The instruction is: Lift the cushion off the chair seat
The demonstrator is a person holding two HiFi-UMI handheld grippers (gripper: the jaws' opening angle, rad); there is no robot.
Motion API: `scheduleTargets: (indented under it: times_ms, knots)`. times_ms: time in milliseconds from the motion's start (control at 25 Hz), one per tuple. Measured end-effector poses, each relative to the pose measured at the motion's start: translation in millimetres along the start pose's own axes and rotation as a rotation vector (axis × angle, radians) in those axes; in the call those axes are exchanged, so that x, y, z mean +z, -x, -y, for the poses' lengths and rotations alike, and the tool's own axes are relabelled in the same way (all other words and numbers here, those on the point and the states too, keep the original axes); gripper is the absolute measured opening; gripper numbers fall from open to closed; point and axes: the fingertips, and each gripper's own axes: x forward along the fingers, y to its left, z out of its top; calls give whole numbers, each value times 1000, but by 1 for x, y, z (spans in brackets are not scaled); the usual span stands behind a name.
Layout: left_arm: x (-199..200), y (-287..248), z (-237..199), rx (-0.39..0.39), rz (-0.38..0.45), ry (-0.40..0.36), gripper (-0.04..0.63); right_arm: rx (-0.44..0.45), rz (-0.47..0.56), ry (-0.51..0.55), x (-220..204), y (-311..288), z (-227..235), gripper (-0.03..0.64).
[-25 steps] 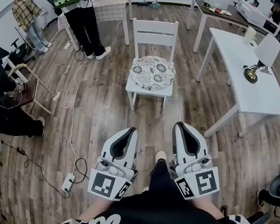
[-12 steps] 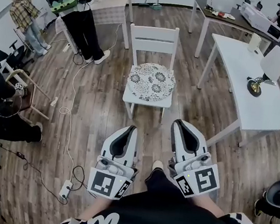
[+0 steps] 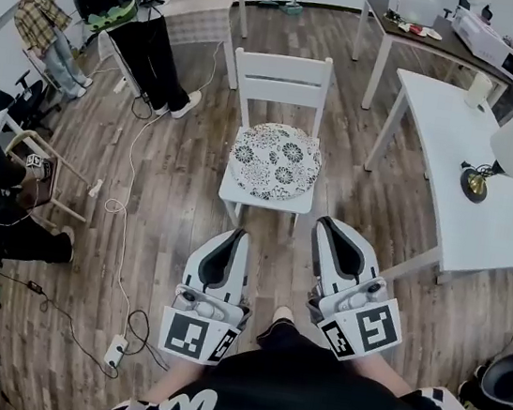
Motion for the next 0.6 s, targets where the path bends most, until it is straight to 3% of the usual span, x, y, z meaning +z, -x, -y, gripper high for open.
scheduleTargets:
  times_ms: [600]
  knots:
    - [-20, -67, -11, 50, -16, 0, 6, 27, -19, -31, -14, -44, 66, 26]
